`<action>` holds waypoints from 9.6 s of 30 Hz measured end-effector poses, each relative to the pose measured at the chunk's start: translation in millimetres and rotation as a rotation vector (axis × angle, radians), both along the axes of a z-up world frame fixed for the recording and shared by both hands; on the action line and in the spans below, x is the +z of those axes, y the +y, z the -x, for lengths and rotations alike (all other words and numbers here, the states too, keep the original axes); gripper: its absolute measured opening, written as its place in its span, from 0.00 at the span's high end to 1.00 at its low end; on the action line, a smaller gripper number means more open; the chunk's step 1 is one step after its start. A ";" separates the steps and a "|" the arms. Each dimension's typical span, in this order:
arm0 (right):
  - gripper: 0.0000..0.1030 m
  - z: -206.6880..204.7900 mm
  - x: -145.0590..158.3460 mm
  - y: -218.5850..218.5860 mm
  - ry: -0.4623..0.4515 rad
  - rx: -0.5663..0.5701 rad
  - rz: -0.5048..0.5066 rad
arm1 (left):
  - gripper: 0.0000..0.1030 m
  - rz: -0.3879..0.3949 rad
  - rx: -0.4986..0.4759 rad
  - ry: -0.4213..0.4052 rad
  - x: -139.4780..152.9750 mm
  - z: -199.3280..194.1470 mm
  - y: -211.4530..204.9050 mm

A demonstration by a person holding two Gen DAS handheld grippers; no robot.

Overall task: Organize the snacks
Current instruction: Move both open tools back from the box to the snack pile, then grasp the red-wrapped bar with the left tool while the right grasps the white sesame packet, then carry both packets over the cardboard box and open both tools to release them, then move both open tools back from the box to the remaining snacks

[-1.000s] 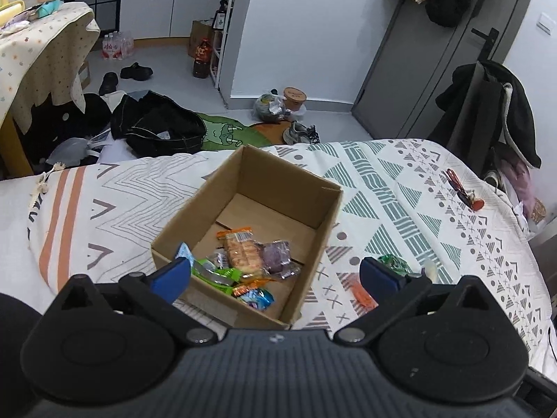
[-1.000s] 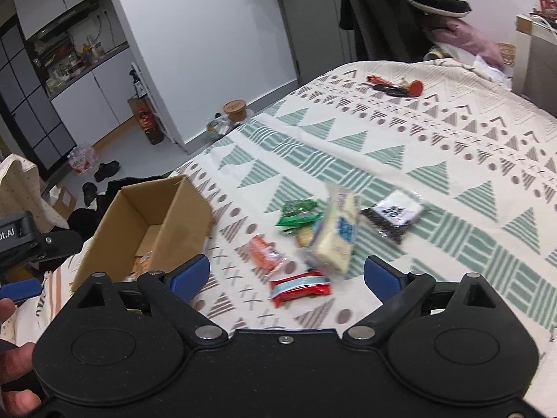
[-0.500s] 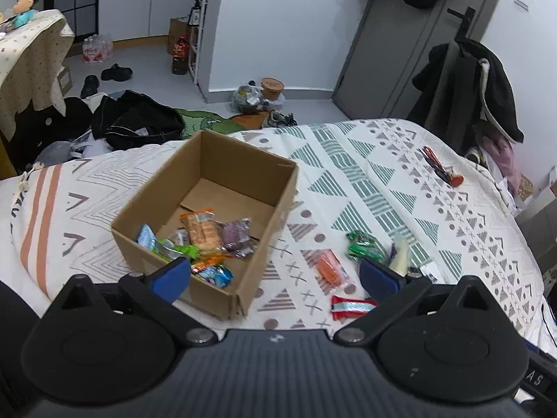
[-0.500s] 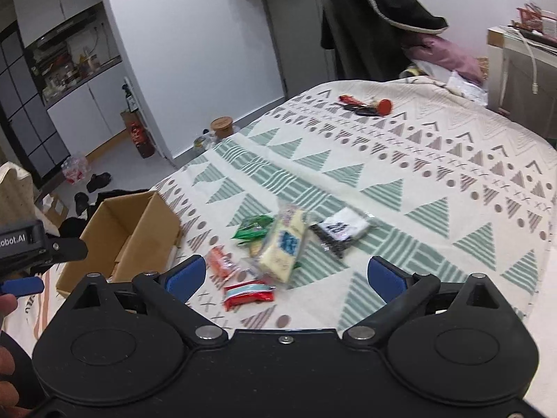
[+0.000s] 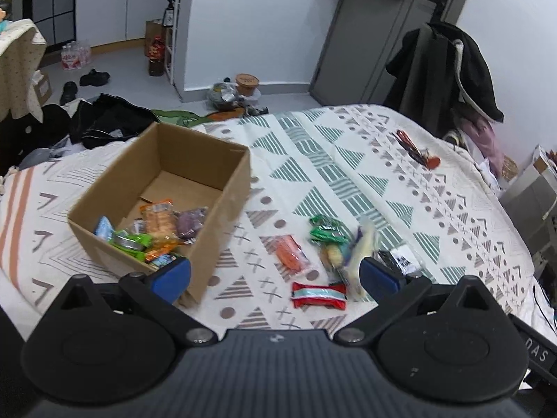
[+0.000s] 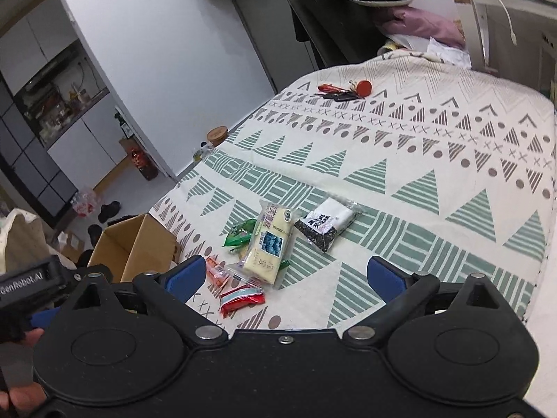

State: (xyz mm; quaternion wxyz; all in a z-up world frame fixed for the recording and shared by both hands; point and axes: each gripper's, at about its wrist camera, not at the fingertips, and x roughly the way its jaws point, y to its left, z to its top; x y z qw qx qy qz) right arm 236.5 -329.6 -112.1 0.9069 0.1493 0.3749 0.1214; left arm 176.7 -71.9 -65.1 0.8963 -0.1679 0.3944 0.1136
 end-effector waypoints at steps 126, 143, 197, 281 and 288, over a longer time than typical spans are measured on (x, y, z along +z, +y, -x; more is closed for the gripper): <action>0.55 -87.9 -53.9 35.0 0.086 -0.077 0.155 | 0.56 -0.046 0.016 -0.003 -36.2 -41.1 5.3; 0.56 -49.9 -0.5 84.3 -0.093 0.023 0.143 | 0.56 -0.122 0.092 -0.046 6.9 -7.6 57.0; 0.56 -59.1 -10.6 262.1 -0.145 0.306 0.137 | 0.34 0.031 0.143 0.057 -28.6 -57.2 206.0; 0.00 19.1 0.8 21.3 -0.111 -0.015 0.090 | 0.08 -0.154 -0.031 -0.040 1.7 3.5 -1.3; 0.03 11.2 -6.6 22.3 -0.079 -0.018 0.085 | 0.11 -0.148 -0.069 -0.032 -13.3 -6.8 -10.4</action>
